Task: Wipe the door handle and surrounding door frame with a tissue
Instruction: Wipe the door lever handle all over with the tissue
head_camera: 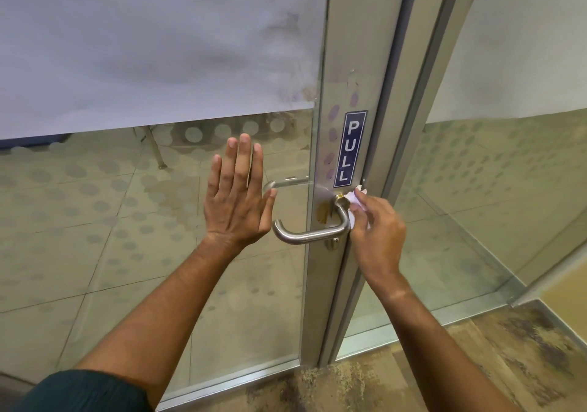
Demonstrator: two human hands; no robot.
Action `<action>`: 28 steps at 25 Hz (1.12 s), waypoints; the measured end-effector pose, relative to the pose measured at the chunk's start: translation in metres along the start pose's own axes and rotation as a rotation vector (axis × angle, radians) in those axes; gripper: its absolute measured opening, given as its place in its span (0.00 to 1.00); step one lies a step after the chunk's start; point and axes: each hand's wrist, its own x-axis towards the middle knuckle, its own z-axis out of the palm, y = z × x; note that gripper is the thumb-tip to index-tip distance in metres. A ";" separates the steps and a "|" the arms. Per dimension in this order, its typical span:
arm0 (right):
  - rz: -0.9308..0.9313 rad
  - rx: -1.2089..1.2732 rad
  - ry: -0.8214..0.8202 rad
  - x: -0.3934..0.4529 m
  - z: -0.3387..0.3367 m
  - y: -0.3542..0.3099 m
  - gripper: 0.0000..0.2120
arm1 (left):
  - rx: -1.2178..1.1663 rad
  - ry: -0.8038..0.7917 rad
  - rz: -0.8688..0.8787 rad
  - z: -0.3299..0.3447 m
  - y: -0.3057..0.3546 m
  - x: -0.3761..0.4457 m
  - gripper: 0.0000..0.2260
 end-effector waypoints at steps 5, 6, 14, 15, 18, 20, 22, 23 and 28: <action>-0.359 -0.192 -0.160 0.018 0.004 0.008 0.12 | 0.112 0.033 0.010 0.009 0.001 -0.002 0.40; -0.385 -0.227 -0.219 0.019 0.003 0.010 0.12 | 0.114 0.037 0.010 0.010 0.001 -0.002 0.40; -0.468 -0.394 -0.329 0.031 0.004 0.009 0.12 | 0.106 0.044 0.004 0.016 0.001 -0.003 0.41; -0.452 -0.357 -0.316 0.031 0.004 0.009 0.13 | 0.099 0.043 0.003 0.016 0.001 -0.003 0.41; -0.394 -0.254 -0.259 0.028 0.003 0.010 0.13 | 0.085 0.043 0.002 0.016 0.001 -0.003 0.41; -0.370 -0.222 -0.215 0.025 0.004 0.010 0.13 | 0.090 0.041 -0.001 0.016 0.001 -0.003 0.41; -0.322 -0.185 -0.190 0.024 0.006 0.008 0.12 | 0.083 0.037 -0.005 0.015 0.001 -0.003 0.41; -0.293 -0.163 -0.178 0.024 0.007 0.008 0.12 | 0.080 0.034 -0.006 0.015 0.001 -0.003 0.42; -0.034 -0.012 -0.101 0.021 0.013 0.008 0.10 | 0.077 0.026 -0.001 0.014 0.001 -0.003 0.42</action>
